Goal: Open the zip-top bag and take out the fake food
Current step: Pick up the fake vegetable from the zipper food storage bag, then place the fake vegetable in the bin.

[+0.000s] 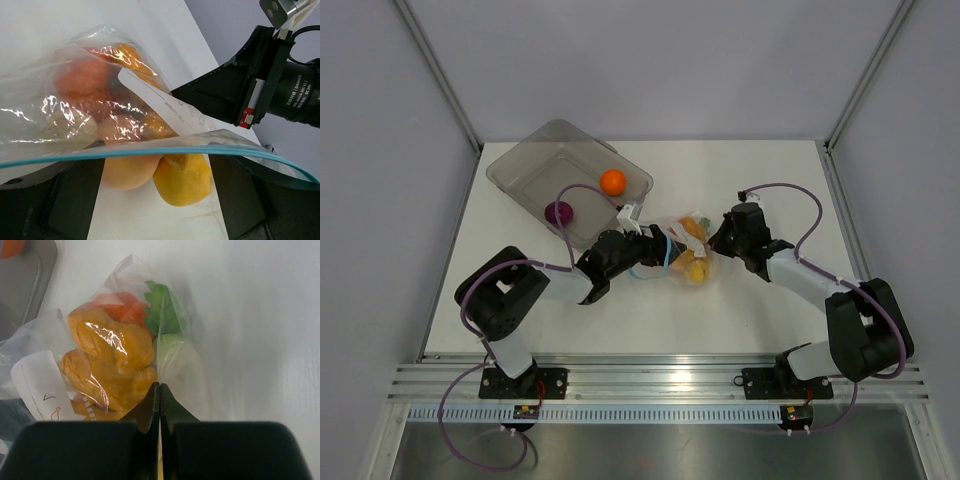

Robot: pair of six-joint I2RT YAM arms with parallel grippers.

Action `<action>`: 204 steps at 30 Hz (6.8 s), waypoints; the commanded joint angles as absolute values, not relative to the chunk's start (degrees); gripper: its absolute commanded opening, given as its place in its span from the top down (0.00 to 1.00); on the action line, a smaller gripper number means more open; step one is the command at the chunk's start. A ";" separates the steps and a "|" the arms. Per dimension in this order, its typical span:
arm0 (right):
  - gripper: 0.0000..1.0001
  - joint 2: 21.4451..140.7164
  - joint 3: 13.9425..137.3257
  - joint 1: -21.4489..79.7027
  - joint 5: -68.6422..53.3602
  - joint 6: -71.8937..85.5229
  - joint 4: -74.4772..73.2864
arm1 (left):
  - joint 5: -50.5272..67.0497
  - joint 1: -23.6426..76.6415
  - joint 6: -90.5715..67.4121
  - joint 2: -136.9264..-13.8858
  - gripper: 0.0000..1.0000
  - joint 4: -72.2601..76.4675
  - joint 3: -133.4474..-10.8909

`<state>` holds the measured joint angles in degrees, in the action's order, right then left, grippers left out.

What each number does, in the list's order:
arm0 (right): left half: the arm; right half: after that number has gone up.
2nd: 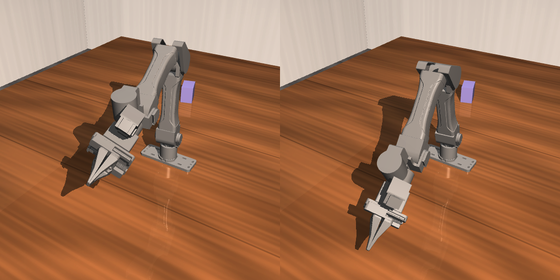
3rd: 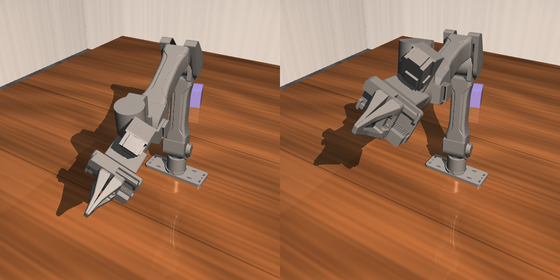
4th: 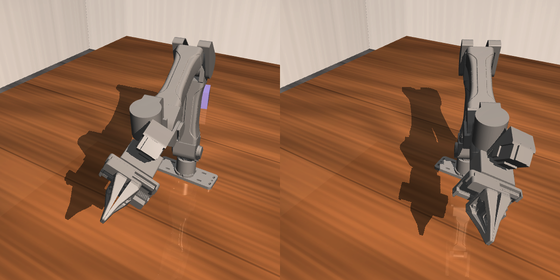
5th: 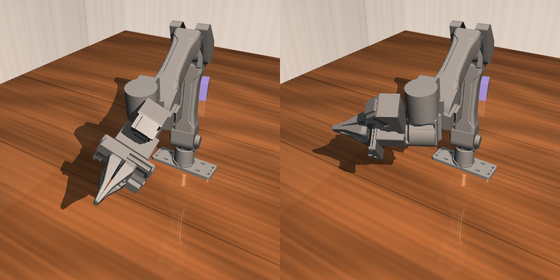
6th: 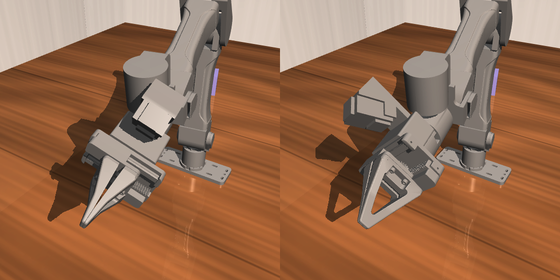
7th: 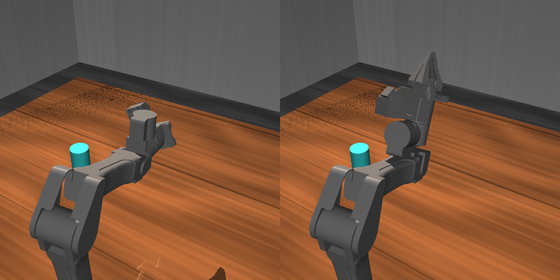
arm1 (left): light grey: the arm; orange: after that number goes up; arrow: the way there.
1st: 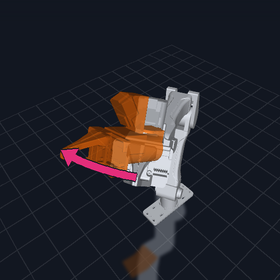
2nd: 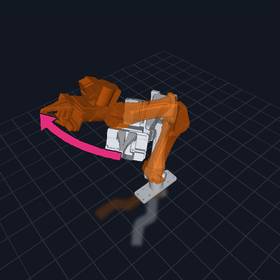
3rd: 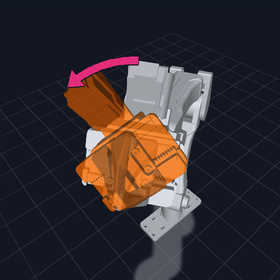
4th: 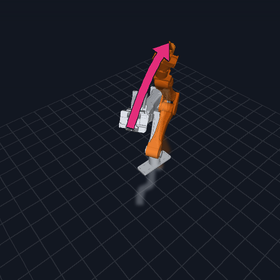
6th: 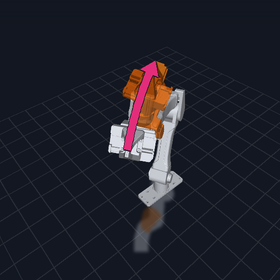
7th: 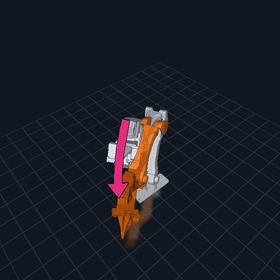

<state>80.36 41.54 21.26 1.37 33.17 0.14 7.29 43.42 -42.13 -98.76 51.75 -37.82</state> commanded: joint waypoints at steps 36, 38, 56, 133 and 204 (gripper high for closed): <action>1.00 80.60 45.09 24.61 8.17 31.99 -1.85 | 13.27 43.24 -47.46 -99.75 0.62 55.20 -39.72; 1.00 80.60 45.09 24.61 8.26 31.99 -1.93 | 13.71 43.24 -47.55 -99.84 0.62 53.79 -40.25; 1.00 80.60 45.09 24.61 8.96 32.34 -2.20 | 13.89 43.24 -48.34 -98.26 0.70 53.61 -38.14; 1.00 72.33 39.99 21.53 44.21 60.38 -17.23 | 39.80 34.89 -55.45 -99.05 0.89 29.09 -51.06; 1.00 72.42 39.73 21.45 40.25 56.43 -13.71 | 15.90 3.69 -52.38 -75.59 0.55 12.66 -40.25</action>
<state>72.44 38.13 21.78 39.64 56.80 -15.64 16.58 4.03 -51.20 -74.83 9.85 -39.13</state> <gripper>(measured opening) 0.009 0.415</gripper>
